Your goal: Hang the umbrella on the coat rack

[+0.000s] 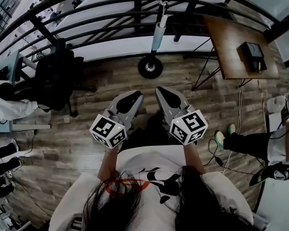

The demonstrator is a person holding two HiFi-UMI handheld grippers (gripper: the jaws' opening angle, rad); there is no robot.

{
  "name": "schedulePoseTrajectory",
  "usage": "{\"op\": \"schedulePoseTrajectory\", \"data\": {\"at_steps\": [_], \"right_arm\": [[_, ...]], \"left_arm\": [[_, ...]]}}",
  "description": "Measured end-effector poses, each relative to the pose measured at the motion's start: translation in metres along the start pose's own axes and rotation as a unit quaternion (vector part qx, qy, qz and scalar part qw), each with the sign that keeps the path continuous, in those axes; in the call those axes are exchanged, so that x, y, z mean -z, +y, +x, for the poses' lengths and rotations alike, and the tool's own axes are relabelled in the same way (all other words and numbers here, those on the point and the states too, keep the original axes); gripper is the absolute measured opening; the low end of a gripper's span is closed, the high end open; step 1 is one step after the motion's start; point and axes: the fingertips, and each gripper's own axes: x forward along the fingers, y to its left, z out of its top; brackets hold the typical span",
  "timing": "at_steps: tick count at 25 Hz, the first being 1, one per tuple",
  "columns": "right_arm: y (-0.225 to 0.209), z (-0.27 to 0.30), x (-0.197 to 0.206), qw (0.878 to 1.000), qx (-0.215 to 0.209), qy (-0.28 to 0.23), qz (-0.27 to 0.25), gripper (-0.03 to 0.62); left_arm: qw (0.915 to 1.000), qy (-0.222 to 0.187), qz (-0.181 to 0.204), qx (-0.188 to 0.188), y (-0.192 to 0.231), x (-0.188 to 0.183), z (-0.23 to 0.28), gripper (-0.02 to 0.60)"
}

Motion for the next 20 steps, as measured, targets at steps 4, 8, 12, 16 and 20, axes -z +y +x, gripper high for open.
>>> {"op": "schedulePoseTrajectory", "data": {"at_steps": [4,8,12,16,20], "right_arm": [[0.009,-0.014,0.001,1.0,0.0,0.003,-0.004,0.006],[0.016,-0.023,-0.004,1.0,-0.009,0.001,-0.012,0.006],[0.023,-0.043,-0.004,1.0,-0.016,-0.001,-0.02,0.006],[0.027,-0.067,-0.001,0.999,-0.023,0.001,-0.025,0.006],[0.026,-0.096,0.011,0.999,-0.028,0.011,-0.023,0.006]], "left_arm": [[0.9999,-0.009,-0.002,-0.005,-0.012,-0.002,-0.012,0.035],[0.9998,-0.019,0.001,-0.01,-0.023,-0.006,-0.016,0.035],[0.9995,-0.029,0.009,-0.01,-0.045,-0.008,-0.017,0.035],[0.9995,-0.029,0.012,-0.012,-0.073,-0.003,-0.019,0.035],[0.9995,-0.022,0.011,-0.018,-0.101,0.007,-0.018,0.035]]}}
